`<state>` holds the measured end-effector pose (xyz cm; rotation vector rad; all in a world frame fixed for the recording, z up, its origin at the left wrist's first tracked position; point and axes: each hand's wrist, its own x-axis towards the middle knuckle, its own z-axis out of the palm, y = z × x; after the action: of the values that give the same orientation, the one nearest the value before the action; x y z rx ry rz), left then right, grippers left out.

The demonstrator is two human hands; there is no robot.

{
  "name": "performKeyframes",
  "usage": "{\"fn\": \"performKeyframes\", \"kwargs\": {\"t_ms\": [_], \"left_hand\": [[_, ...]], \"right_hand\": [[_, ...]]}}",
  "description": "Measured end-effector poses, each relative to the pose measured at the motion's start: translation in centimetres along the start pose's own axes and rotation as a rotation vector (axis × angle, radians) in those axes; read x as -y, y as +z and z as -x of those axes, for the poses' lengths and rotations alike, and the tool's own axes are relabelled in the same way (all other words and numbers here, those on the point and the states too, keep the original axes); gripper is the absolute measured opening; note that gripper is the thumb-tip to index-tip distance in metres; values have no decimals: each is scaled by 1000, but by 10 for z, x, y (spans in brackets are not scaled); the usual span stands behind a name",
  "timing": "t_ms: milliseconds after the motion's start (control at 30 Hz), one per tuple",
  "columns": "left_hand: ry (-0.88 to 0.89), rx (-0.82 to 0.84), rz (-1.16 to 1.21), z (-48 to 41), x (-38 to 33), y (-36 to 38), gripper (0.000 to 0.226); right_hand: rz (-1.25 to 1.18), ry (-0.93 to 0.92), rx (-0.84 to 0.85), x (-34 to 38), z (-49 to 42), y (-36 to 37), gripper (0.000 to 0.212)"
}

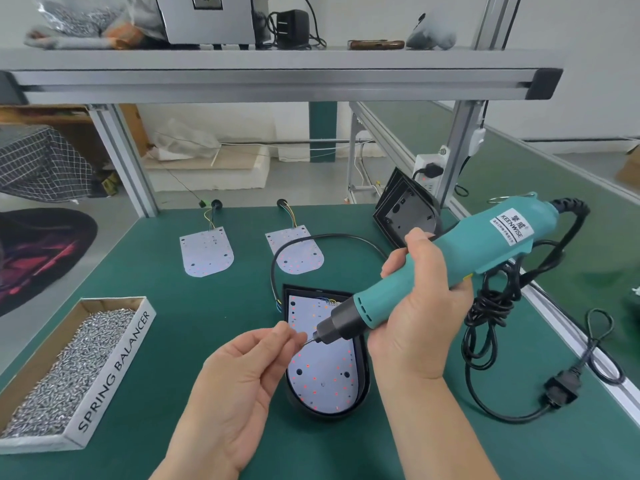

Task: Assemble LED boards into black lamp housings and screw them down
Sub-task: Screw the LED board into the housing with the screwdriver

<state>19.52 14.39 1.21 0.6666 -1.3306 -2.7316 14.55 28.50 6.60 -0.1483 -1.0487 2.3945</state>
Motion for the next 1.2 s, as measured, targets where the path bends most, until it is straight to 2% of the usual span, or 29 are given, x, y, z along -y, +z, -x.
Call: {"fn": "performKeyframes", "kwargs": {"t_ms": [233, 433, 733, 1067, 1200], "left_hand": [[125, -66, -106, -1, 2, 3, 20], [16, 68, -55, 0, 3, -1, 30], [-57, 139, -70, 3, 2, 3, 24], [-73, 78, -15, 7, 3, 11, 12], [-111, 38, -73, 10, 3, 15, 16]], "right_hand": [[-28, -16, -8, 2, 1, 0, 24], [-28, -43, -28, 3, -4, -1, 23], [-38, -47, -65, 3, -6, -2, 25], [-63, -60, -62, 5, -8, -2, 16], [-60, -61, -67, 4, -10, -2, 16]]}}
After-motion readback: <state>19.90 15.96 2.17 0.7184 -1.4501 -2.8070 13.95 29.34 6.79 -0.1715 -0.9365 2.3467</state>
